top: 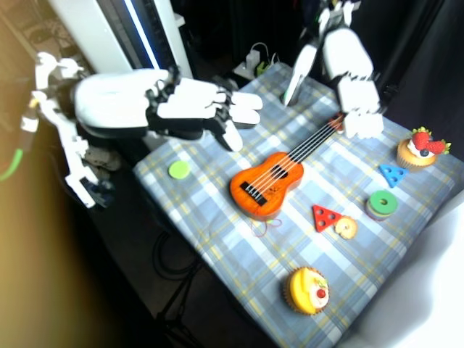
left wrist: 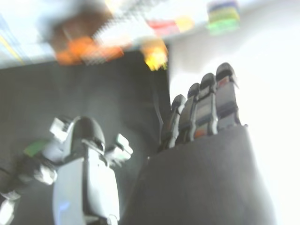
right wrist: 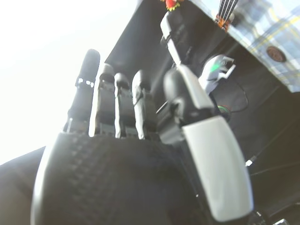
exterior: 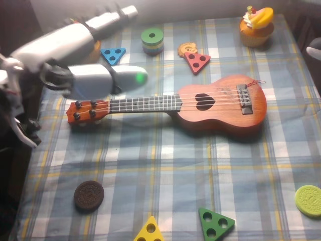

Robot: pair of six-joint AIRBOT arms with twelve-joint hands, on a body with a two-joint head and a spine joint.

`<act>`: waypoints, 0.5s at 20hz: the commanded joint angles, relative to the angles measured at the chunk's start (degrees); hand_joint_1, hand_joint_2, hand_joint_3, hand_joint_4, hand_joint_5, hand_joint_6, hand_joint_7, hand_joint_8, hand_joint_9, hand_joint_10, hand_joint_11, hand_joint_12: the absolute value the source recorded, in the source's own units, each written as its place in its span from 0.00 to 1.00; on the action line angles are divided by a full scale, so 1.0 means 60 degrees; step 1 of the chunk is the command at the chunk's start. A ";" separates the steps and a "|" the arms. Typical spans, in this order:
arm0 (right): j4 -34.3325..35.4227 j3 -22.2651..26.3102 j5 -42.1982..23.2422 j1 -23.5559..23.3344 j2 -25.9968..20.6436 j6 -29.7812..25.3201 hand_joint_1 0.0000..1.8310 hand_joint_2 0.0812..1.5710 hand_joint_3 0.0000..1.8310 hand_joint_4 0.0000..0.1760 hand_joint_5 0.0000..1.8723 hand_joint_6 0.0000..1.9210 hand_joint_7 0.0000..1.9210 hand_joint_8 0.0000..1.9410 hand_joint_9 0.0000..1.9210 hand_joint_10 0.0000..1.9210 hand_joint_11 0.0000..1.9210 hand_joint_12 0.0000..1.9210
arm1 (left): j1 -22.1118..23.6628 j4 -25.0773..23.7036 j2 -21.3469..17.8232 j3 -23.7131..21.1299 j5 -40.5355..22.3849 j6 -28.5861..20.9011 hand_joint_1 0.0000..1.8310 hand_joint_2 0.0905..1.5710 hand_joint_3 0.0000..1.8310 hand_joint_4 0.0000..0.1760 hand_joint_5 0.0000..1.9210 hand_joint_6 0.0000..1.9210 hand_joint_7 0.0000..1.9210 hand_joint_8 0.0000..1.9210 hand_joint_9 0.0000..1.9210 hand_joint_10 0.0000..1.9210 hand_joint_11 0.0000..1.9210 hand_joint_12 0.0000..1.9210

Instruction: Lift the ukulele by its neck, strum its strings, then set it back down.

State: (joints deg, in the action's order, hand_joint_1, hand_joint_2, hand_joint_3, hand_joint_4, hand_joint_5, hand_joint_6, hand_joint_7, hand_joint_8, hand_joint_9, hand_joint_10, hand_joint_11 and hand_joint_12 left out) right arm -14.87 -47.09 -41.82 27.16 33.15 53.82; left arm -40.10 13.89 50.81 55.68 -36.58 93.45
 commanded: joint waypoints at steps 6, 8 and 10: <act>0.1843 0.0192 -0.2600 0.1150 -0.0024 0.0947 0.37 0.87 0.00 0.06 0.00 0.00 0.00 0.00 0.05 0.00 0.00 0.44 | -0.0807 -0.1051 -0.0648 0.0078 -0.4071 -0.3936 0.30 0.74 0.01 0.31 0.00 0.00 0.00 0.00 0.00 0.00 0.00 0.00; 0.2402 0.0233 -0.3386 0.1770 0.0004 0.1073 0.32 0.86 0.00 0.10 0.00 0.00 0.00 0.00 0.05 0.00 0.00 0.36 | -0.1008 -0.1100 -0.0732 0.0143 -0.4860 -0.4780 0.26 0.74 0.01 0.49 0.00 0.00 0.00 0.00 0.00 0.00 0.00 0.00; 0.2815 0.0248 -0.3981 0.2238 0.0051 0.1073 0.29 0.82 0.00 0.07 0.00 0.00 0.00 0.00 0.01 0.00 0.00 0.19 | -0.1269 -0.1038 -0.0783 0.0169 -0.5627 -0.5302 0.31 0.74 0.00 0.78 0.00 0.00 0.00 0.00 0.00 0.00 0.00 0.00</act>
State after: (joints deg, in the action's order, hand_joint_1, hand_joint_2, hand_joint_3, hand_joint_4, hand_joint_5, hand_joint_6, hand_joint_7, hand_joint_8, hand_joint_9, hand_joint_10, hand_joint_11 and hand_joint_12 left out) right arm 1.17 -45.63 -56.80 41.52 33.76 60.10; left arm -48.34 7.51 46.26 56.53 -61.65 62.13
